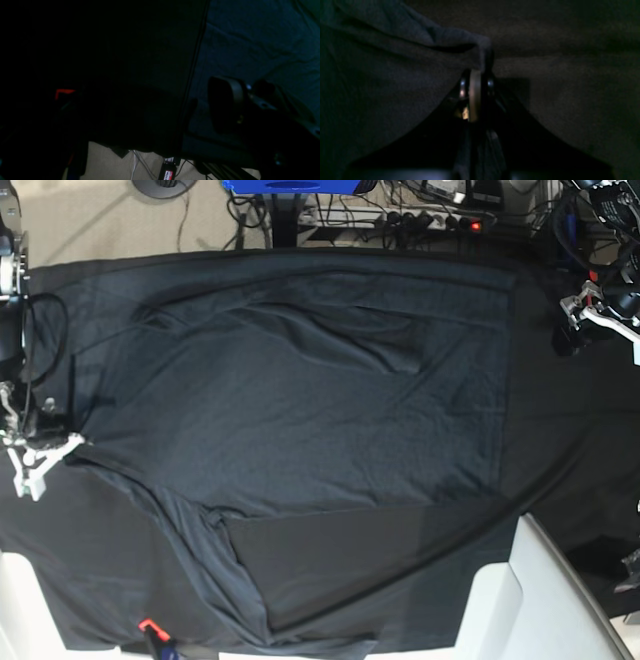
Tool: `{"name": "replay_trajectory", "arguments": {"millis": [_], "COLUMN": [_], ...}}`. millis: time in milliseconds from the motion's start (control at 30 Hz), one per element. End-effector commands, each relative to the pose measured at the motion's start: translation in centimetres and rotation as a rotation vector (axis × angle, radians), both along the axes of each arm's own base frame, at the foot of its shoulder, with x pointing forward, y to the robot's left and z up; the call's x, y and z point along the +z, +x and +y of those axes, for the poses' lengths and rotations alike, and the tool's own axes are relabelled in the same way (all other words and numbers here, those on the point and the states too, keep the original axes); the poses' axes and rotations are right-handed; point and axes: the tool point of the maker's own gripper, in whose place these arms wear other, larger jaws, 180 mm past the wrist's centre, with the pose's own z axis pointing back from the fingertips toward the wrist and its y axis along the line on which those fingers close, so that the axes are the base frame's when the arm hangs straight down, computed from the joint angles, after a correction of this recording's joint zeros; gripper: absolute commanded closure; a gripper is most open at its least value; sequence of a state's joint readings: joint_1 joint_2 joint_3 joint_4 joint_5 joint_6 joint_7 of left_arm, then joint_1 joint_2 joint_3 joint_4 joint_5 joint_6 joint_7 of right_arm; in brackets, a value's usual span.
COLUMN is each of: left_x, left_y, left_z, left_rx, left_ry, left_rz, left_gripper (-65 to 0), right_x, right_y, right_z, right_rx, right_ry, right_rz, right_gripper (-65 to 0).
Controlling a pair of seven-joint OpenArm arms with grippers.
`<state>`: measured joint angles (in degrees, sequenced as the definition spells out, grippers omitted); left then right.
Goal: Fold the T-shirt properly
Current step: 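Move the right gripper down to the shirt's side edge and grasp it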
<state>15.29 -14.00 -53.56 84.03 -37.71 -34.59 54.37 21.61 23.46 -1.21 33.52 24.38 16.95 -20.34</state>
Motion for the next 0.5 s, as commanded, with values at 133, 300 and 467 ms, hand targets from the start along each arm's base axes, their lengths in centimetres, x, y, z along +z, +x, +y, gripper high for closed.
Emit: {"name": "replay_trajectory", "arguments": {"millis": [133,300,467], "left_x": [1.6,1.6,1.6], "left_y": [0.9,0.9,0.9], "left_z": [0.8,0.9,0.9], "left_rx": [-0.012,-0.013,-0.013], "left_ry": [0.034,0.035,0.035], "left_rz": [-0.045,-0.045,-0.045], "left_gripper": [-58.6,-58.6,-58.6], "right_x": [2.1,4.0,4.4], "right_y": [0.1,-1.0,-2.6], "right_z": [-1.9,-1.3,-0.4], "right_rx": [-0.035,-0.002,-0.003], "right_ry": [-0.008,-0.021,0.0], "right_rz": [-0.049,-0.065,-0.03], "right_gripper": [-0.5,-0.5,-0.5]}}
